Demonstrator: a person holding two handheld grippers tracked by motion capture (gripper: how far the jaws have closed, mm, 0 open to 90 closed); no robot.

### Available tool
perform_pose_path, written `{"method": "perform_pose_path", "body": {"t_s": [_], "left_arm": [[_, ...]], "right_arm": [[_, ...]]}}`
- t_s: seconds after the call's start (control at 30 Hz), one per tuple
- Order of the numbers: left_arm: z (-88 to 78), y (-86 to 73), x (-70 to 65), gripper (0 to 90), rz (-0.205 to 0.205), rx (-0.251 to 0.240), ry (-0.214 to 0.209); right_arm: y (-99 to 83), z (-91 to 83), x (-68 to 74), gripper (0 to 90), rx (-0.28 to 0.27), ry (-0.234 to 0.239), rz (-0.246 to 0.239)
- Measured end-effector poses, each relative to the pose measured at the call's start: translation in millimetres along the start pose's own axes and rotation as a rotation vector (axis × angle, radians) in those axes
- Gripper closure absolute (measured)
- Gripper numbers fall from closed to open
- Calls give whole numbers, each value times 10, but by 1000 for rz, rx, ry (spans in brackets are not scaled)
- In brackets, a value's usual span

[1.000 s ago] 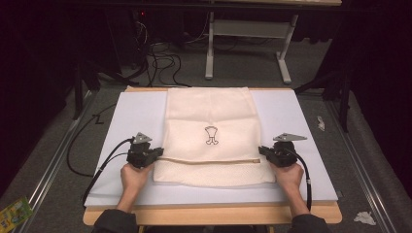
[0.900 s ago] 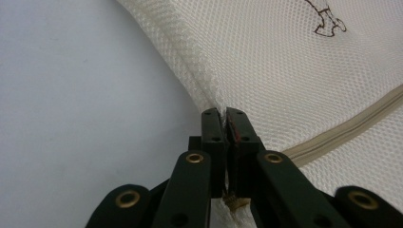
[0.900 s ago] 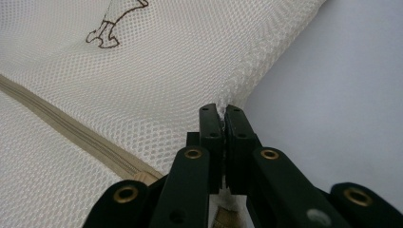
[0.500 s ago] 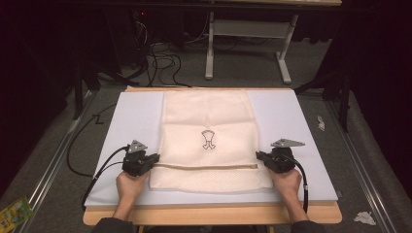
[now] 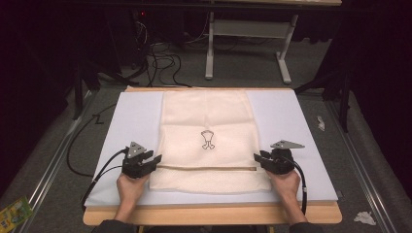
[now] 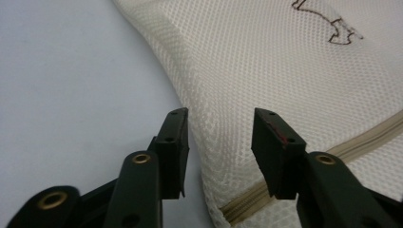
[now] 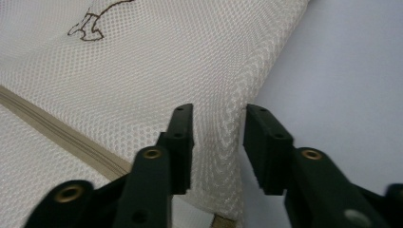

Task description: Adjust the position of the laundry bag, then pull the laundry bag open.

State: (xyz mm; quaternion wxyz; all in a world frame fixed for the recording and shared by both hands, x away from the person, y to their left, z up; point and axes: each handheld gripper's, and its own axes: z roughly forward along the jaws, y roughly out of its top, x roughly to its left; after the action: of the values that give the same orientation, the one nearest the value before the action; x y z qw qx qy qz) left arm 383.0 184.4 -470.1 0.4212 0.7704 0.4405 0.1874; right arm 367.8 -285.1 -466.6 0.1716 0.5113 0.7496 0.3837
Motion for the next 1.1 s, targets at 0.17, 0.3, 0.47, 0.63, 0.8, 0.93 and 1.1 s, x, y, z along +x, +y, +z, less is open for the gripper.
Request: {"method": "perform_pose_path", "body": {"t_s": [0.17, 0.3, 0.47, 0.63, 0.8, 0.93, 1.1], "left_arm": [[-46, 9, -43, 518, -18, -32, -4], [-46, 21, -141, 497, 27, -38, -1], [19, 79, -251, 484, 51, -39, -17], [59, 152, -403, 471, 86, -47, -31], [169, 189, -535, 458, 112, -38, -48], [282, 202, -627, 453, 106, -50, -85], [395, 227, -742, 442, 127, -47, -97]], "right_arm": [[6, -50, -4, 454, -22, -5, 23], [-1, -61, -21, 413, -21, -9, 27], [-5, -45, -5, 400, -18, -11, 31], [16, -48, 7, 369, -10, -5, 42], [36, -34, -6, 337, 15, -10, 62], [75, -2, 19, 335, 43, -8, 52], [138, 90, 53, 333, 77, -5, 46]]}}
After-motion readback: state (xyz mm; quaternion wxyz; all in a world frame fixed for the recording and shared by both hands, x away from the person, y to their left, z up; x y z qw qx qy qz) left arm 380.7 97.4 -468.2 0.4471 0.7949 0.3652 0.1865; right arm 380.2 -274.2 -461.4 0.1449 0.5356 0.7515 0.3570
